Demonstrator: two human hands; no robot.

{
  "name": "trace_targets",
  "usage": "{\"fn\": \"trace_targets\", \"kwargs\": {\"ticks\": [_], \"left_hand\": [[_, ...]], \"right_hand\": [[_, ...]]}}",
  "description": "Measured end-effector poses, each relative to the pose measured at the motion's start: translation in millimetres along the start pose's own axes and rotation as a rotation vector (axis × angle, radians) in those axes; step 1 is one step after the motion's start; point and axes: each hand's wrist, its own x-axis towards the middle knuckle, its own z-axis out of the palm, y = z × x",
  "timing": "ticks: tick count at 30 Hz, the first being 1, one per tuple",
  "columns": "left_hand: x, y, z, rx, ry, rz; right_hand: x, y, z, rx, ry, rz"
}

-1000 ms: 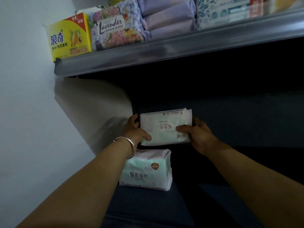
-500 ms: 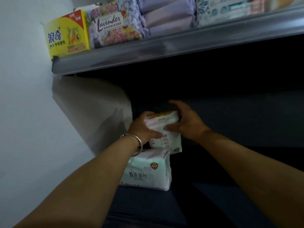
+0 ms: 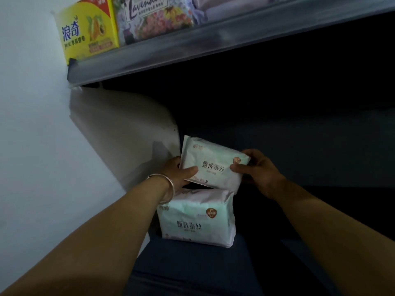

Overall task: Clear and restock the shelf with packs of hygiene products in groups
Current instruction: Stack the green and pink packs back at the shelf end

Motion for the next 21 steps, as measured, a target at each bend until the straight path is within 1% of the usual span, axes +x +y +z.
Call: {"fn": "trace_targets", "kwargs": {"ticks": [2, 3, 5, 6, 8, 10, 11, 12, 13, 14, 15, 21], "left_hand": [[2.8, -3.0, 1.1, 0.036, -0.01, -0.009], [6.0, -4.0, 1.4, 0.143, -0.006, 0.024], [12.9, -4.7, 1.6, 0.426, 0.012, 0.128], [12.9, -2.9, 0.9, 0.524, 0.014, 0.172], [9.5, 1.7, -2.8, 0.621, -0.01, 0.189], [1.9, 6.2, -11.1, 0.671, -0.113, 0.129], [-4.3, 8.0, -16.5, 0.704, -0.218, 0.084], [-11.5, 10.3, -21.7, 0.757, -0.353, 0.021], [-17.7, 11.7, -26.2, 0.799, -0.468, -0.04], [-20.4, 11.3, -30.8, 0.824, -0.541, -0.083], [-21.5, 10.1, -33.4, 0.85, -0.57, -0.098], [-15.0, 8.4, -27.8, 0.934, -0.593, -0.057]], "right_hand": [[0.3, 6.5, 3.5, 0.034, -0.039, -0.014], [0.9, 8.9, 4.8, 0.042, -0.034, -0.036], [5.0, 9.5, 5.8, 0.006, 0.025, -0.088], [7.7, 9.2, 5.5, -0.049, 0.065, -0.117], [12.4, 8.5, 5.0, -0.243, 0.133, -0.151], [12.8, 13.8, 2.6, -0.559, 0.123, -0.109], [11.3, 20.0, 1.3, -0.708, 0.083, -0.072], [10.6, 27.2, 0.0, -0.805, 0.042, -0.049], [10.5, 33.0, -0.7, -0.841, 0.023, -0.042], [11.5, 36.8, -0.4, -0.842, 0.018, -0.036], [12.3, 38.4, 0.9, -0.846, 0.017, -0.035], [22.6, 42.1, 8.5, -0.944, 0.008, -0.063]]}}
